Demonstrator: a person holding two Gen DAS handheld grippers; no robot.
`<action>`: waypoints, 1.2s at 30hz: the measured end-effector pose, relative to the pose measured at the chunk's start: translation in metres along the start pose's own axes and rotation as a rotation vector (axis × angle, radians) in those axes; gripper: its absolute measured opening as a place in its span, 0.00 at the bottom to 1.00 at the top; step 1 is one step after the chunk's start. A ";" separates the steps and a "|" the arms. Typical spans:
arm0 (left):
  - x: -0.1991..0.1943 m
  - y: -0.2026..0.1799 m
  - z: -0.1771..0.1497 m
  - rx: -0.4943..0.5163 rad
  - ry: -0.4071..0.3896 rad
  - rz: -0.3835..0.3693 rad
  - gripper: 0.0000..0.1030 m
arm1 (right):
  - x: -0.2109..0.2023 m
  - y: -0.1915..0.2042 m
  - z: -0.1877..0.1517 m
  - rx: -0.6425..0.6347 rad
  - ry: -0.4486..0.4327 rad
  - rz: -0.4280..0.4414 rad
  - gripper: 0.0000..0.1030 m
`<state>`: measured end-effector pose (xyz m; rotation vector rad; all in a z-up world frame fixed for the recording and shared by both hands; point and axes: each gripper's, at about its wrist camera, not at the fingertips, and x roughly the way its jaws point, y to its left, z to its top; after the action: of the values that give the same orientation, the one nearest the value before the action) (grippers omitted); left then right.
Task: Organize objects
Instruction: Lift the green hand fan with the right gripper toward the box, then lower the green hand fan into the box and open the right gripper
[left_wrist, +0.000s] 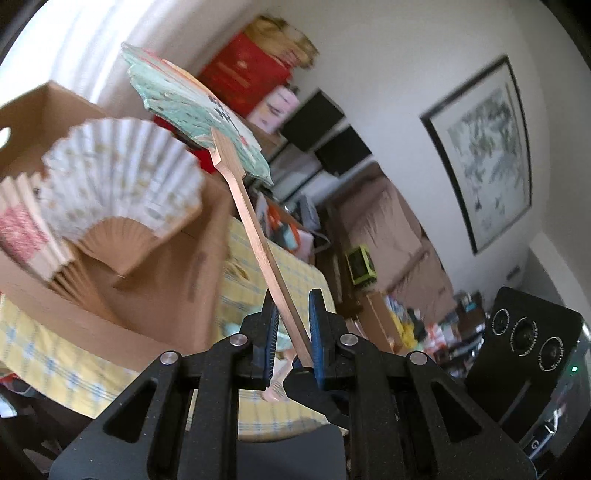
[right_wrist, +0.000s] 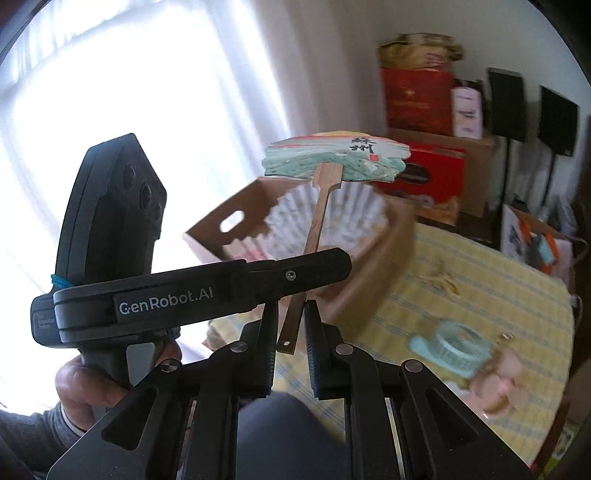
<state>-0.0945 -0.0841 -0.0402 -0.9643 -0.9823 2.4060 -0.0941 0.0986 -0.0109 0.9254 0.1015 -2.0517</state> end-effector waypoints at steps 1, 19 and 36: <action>-0.005 0.009 0.003 -0.017 -0.015 0.005 0.14 | 0.006 0.004 0.003 -0.006 0.007 0.010 0.13; -0.035 0.098 0.017 -0.186 -0.168 0.023 0.18 | 0.110 0.048 0.011 -0.126 0.173 0.120 0.11; 0.019 0.105 0.005 -0.208 -0.067 0.088 0.50 | 0.070 -0.023 0.005 0.068 0.113 0.074 0.14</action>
<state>-0.1190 -0.1481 -0.1220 -1.0226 -1.2601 2.4583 -0.1387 0.0634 -0.0585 1.0718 0.0572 -1.9445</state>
